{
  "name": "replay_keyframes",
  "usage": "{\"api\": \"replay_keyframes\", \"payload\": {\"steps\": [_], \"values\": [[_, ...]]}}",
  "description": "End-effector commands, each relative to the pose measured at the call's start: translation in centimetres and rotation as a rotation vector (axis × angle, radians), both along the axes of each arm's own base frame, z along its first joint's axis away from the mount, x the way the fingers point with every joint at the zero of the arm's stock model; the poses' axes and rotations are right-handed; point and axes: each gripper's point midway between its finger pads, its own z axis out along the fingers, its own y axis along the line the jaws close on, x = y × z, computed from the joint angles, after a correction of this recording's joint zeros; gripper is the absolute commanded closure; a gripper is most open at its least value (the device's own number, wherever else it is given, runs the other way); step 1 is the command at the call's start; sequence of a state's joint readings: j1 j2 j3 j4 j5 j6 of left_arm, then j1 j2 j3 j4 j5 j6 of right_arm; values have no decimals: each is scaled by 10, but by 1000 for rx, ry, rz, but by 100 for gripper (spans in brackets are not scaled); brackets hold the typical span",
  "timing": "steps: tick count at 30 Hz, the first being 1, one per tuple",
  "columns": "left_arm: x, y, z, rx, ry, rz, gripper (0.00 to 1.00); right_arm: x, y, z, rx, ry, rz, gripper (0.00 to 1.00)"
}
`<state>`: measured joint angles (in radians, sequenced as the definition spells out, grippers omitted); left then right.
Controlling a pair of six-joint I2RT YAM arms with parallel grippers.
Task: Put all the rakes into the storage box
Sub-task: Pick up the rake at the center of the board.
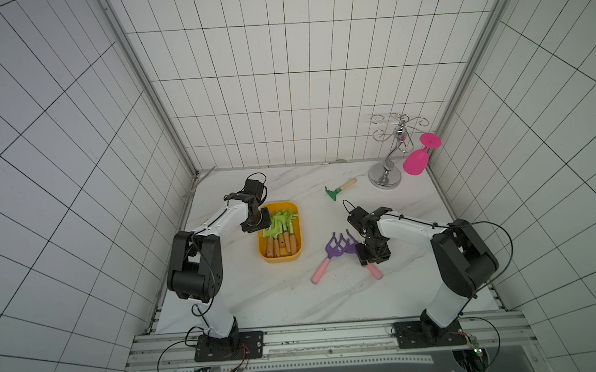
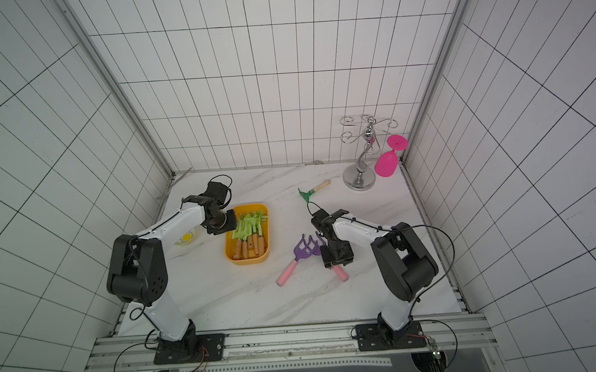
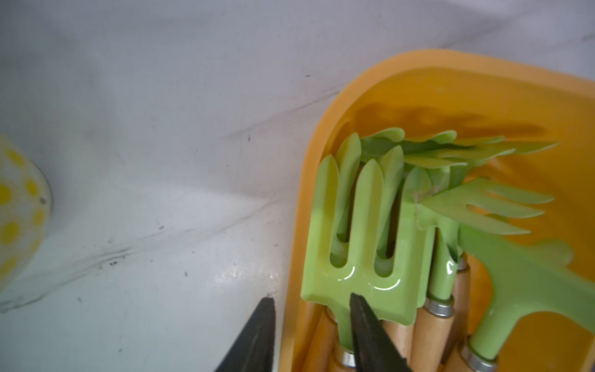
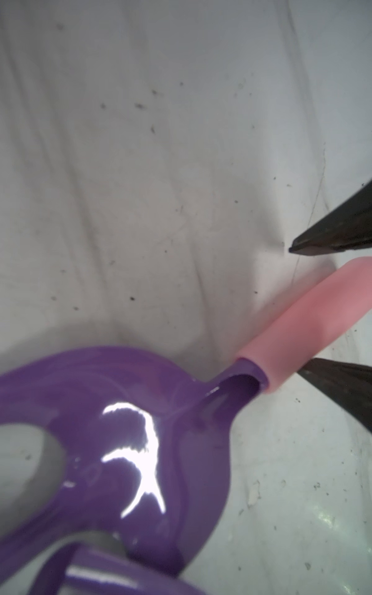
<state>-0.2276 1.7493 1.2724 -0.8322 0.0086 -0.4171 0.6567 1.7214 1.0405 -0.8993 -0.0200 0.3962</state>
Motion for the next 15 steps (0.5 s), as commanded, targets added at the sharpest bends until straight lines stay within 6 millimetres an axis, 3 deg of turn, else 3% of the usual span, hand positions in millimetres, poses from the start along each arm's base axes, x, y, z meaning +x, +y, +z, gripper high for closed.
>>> {"api": "replay_keyframes", "payload": {"steps": [1,4,7,12,15], "values": [[1,-3,30,-35,-94,0,45,-11,-4,-7,-34,36,12,46],[-5,1,49,-25,-133,16,34,-11,-6,-8,-70,53,38,52],[-13,2,69,2,-175,15,29,-10,-12,-7,-102,59,80,58],[-33,-14,97,34,-239,-3,26,2,-27,16,-151,-22,109,72],[-47,-27,110,30,-267,-14,26,13,-28,36,-156,-75,126,74]]}}
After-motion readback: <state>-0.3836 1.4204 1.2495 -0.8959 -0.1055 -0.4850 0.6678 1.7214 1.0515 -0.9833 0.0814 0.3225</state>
